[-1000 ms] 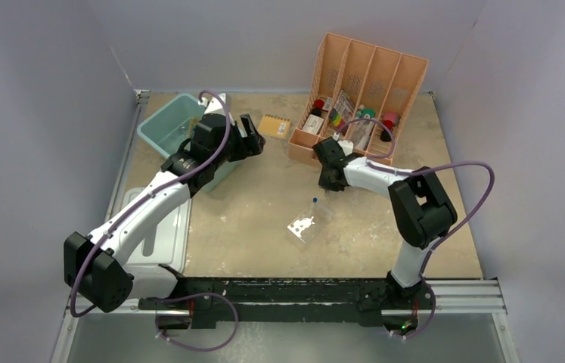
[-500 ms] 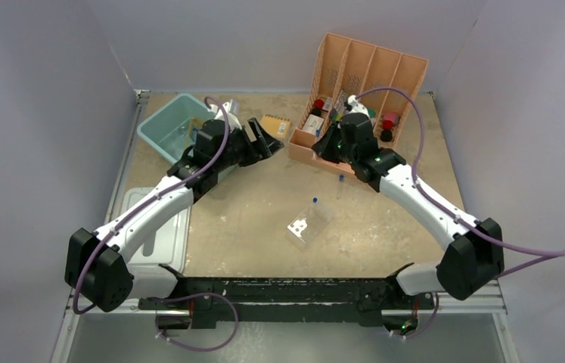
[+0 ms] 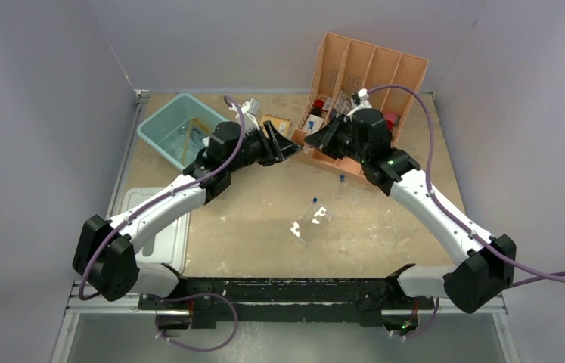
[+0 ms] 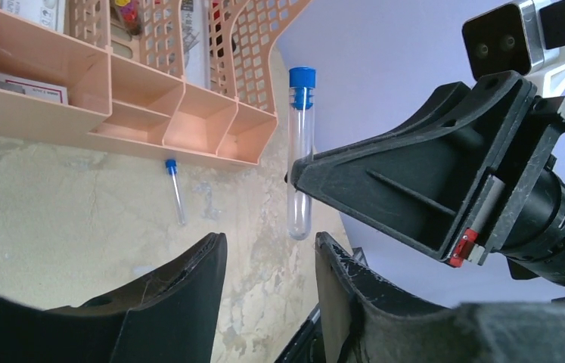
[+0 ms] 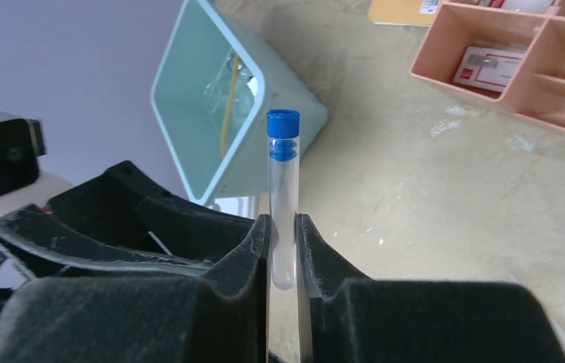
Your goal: Organize the chemistry lab equipment
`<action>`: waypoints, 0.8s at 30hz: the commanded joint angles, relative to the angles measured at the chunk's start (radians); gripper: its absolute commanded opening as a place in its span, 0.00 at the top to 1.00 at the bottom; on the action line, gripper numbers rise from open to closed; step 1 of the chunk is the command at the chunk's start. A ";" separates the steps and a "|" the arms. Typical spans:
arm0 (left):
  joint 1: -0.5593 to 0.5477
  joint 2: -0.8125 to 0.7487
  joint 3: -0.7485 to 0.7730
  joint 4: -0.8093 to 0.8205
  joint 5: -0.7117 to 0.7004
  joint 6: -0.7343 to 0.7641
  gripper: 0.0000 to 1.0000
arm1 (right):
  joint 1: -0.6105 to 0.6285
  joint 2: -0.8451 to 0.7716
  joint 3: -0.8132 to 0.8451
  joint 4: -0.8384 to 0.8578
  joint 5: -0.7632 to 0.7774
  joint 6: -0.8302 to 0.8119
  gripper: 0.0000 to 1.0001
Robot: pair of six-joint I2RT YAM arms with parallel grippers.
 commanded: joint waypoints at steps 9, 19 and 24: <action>-0.018 0.043 0.022 0.126 0.090 -0.014 0.50 | -0.008 -0.031 -0.001 0.098 -0.109 0.108 0.89; -0.018 0.048 0.041 0.137 0.060 0.035 0.70 | -0.009 -0.022 0.002 0.066 -0.136 0.050 0.88; -0.018 0.044 0.048 0.138 0.068 0.072 0.66 | -0.009 -0.014 0.014 0.049 -0.149 0.025 0.88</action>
